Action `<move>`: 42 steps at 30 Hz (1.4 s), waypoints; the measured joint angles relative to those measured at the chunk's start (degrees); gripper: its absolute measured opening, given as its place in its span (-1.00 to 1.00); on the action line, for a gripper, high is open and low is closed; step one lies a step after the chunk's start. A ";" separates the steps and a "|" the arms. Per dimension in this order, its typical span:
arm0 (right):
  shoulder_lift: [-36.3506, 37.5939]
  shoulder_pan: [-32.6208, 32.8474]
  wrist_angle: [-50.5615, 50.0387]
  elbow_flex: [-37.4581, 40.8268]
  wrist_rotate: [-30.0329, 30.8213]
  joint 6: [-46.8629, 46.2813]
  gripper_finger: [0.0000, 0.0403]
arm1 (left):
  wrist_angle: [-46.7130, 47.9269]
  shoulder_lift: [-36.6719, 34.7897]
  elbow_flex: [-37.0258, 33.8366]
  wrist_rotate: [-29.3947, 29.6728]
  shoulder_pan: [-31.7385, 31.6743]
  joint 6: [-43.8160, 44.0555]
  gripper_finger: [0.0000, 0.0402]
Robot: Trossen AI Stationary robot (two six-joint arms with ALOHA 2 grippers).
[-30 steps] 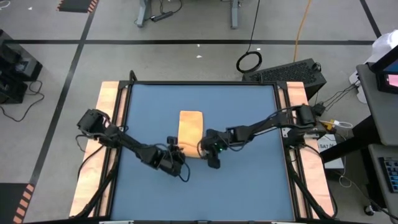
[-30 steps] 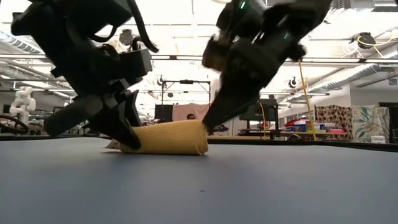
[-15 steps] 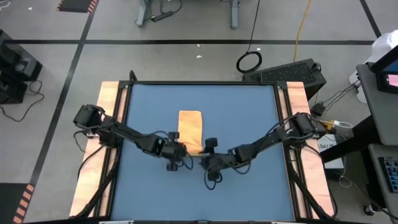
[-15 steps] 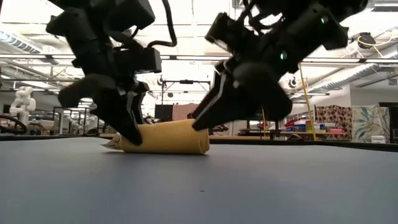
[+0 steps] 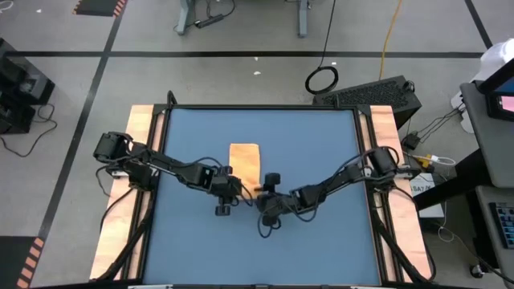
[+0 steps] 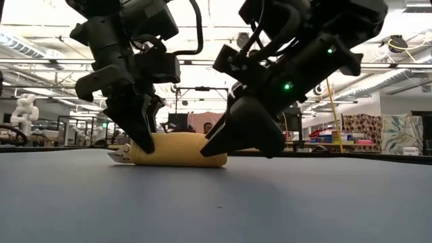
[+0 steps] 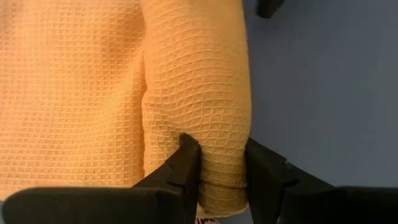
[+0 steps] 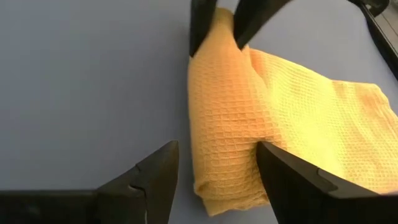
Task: Roll towel into tight, uniform cylinder
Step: Roll the orange microfiber cloth
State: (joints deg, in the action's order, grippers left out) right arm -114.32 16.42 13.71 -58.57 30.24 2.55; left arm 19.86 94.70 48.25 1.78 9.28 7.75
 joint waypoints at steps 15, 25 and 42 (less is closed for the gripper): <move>0.22 -6.84 -3.58 -0.17 -12.90 -3.58 0.03 | 0.00 0.00 0.00 5.04 0.24 4.50 -0.49; 0.33 -9.03 -4.67 -0.24 -17.85 -8.66 -0.43 | 0.87 -0.91 -0.24 16.08 4.94 9.81 -0.01; 0.23 -15.63 -5.15 -0.13 -35.42 -20.16 -0.60 | -1.25 -4.02 -1.58 35.95 17.95 3.87 0.36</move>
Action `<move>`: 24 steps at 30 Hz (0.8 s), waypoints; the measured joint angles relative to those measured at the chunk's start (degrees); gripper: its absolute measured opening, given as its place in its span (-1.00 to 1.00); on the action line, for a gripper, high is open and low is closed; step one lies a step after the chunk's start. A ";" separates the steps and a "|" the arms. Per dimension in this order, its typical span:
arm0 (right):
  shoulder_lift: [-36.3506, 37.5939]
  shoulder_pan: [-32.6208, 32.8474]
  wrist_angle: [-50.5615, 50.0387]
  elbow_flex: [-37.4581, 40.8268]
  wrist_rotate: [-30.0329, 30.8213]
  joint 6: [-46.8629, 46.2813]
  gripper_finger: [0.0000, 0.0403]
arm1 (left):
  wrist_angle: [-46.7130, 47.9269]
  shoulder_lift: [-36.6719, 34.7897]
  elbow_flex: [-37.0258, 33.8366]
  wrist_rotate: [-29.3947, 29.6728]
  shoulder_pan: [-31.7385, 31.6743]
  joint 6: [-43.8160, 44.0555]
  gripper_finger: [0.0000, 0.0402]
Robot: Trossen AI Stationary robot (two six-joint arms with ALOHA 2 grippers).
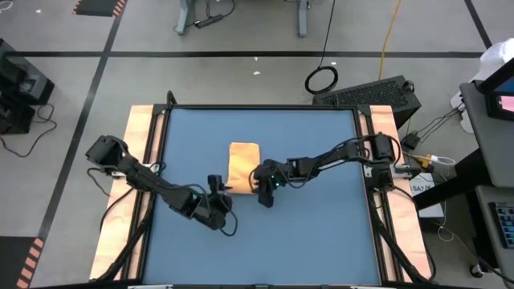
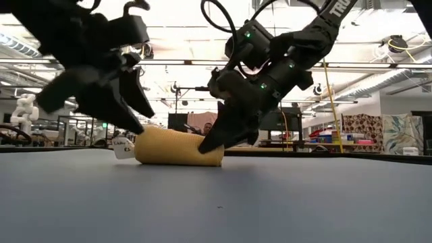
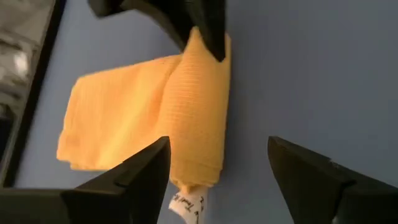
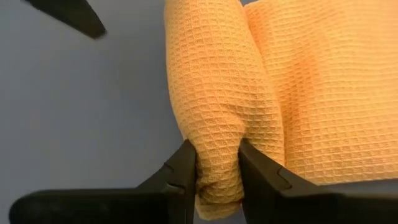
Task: Roll towel into tight, uniform cylinder
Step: Roll the orange microfiber cloth
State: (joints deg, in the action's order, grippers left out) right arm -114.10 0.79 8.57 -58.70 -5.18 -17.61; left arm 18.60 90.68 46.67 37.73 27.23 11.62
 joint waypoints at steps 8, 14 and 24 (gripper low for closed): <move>-0.07 -3.55 -0.02 0.00 -9.90 -0.58 -0.60 | -6.58 4.70 -1.59 5.58 0.85 -11.47 0.36; -0.12 -4.55 -0.70 0.00 -15.22 -0.17 -0.60 | -7.53 6.40 -1.57 2.81 -2.71 -15.56 0.33; 1.03 -4.67 0.44 0.13 -14.43 -6.39 -0.56 | -5.27 6.46 -1.98 -3.05 -6.09 -11.89 -0.34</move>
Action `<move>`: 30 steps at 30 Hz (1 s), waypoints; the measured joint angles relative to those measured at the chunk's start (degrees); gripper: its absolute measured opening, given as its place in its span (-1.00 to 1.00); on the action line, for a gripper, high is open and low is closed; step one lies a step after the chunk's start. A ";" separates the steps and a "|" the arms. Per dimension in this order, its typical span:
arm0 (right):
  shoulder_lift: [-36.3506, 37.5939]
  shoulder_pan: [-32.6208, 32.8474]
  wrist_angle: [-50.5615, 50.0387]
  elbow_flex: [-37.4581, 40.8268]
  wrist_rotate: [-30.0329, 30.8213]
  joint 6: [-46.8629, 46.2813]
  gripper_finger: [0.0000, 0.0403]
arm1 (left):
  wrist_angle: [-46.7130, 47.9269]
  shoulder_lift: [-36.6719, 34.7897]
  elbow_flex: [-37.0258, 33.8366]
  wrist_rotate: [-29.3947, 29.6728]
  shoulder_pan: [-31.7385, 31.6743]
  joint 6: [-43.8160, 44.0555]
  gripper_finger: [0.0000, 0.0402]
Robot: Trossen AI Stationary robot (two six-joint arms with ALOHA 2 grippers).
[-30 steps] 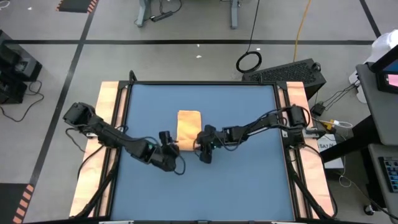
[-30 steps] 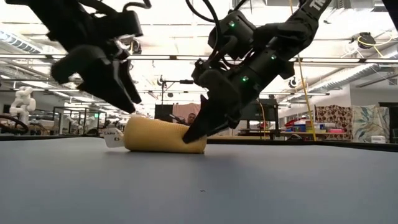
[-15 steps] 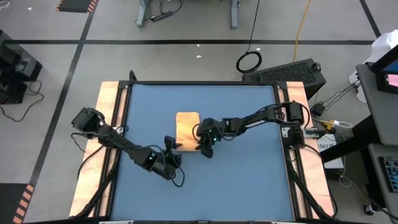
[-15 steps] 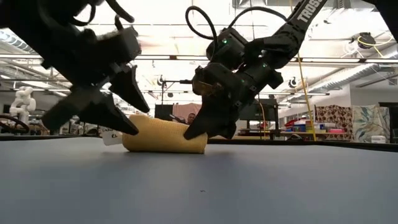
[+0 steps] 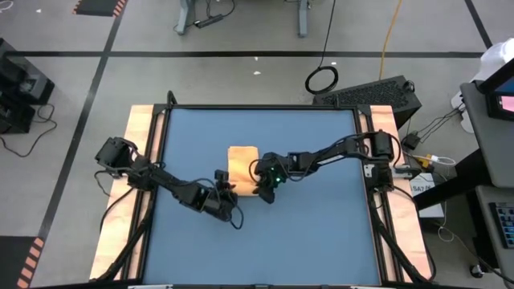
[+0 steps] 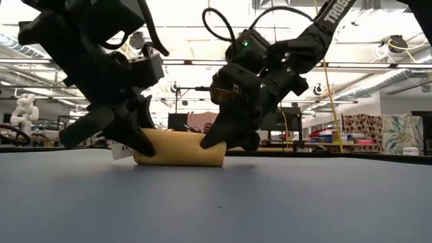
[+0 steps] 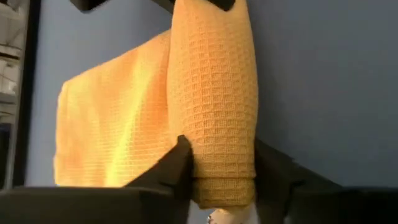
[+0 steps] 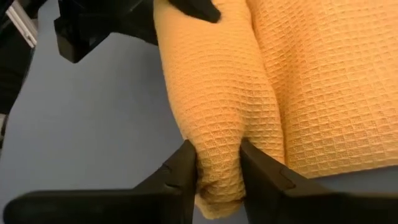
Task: Roll towel into tight, uniform cylinder
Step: Roll the orange microfiber cloth
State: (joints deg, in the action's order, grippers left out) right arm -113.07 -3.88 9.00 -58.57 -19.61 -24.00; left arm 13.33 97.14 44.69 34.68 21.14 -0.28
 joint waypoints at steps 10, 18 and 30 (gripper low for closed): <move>8.64 7.01 -6.05 0.26 5.81 13.00 -0.07 | -1.52 -0.28 -3.31 -5.74 -0.80 4.44 -0.55; 6.79 18.50 -1.91 0.02 33.31 25.65 0.18 | -2.09 -2.52 -3.98 -14.13 -2.24 4.51 -0.52; 2.23 18.05 1.64 -0.02 39.19 29.54 0.04 | -1.78 -3.10 -3.81 -24.92 -8.48 7.48 -0.51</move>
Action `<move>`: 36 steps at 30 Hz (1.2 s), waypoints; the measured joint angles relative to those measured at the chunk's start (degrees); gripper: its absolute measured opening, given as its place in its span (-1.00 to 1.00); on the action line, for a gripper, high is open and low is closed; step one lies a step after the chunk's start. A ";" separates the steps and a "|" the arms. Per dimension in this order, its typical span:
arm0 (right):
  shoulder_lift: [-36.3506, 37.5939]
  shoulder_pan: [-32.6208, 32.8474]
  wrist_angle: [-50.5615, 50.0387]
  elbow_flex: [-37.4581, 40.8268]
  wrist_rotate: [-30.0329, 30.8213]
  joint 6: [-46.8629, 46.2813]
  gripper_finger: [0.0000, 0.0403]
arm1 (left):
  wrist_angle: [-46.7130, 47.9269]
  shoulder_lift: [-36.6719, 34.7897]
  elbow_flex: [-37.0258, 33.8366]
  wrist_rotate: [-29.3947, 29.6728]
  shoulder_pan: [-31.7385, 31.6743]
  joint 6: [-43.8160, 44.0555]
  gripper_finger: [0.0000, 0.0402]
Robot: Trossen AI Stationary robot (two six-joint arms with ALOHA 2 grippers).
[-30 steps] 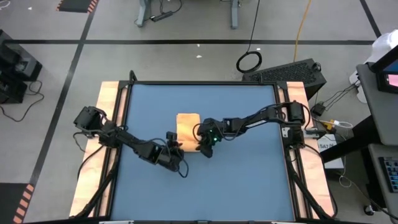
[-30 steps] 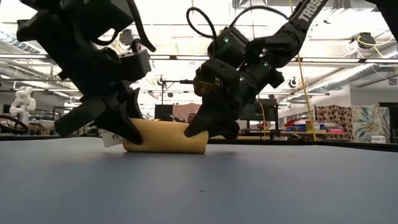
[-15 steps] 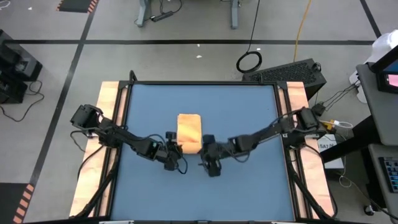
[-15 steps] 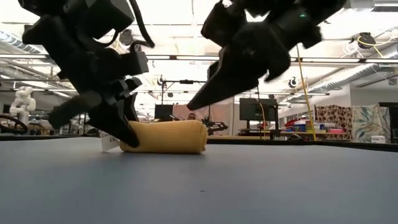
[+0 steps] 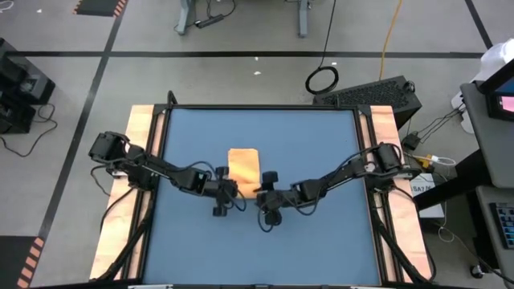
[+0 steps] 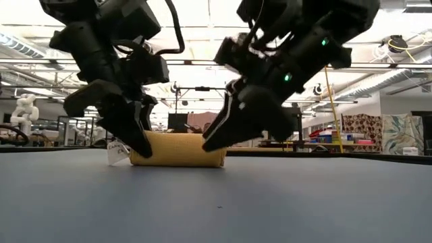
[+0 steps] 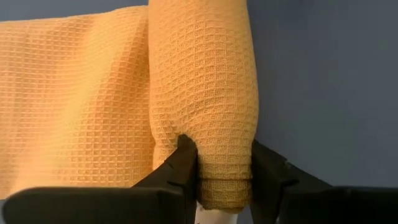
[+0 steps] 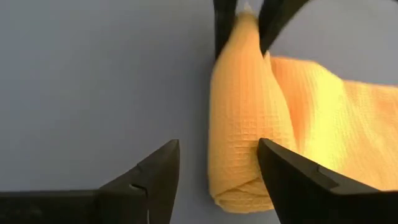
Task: Roll towel into tight, uniform cylinder
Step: Roll the orange microfiber cloth
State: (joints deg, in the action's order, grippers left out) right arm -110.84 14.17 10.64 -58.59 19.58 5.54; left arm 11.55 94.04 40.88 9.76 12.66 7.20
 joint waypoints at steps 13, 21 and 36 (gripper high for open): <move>-2.54 -2.03 2.50 -0.02 3.21 4.66 0.19 | -0.44 -0.02 0.00 -2.79 -1.78 0.41 -0.50; -2.74 -4.42 1.96 -0.05 0.58 3.02 0.20 | -0.76 -0.02 0.00 -2.62 -1.78 0.00 -0.50; -2.46 -10.47 -4.26 -0.35 -16.55 -11.47 -0.30 | -2.86 0.04 -0.33 10.38 -1.53 -1.60 -0.06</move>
State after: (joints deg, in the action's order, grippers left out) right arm -113.30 3.70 6.38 -58.94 3.03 -5.93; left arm 8.69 94.07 40.56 20.13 11.13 5.60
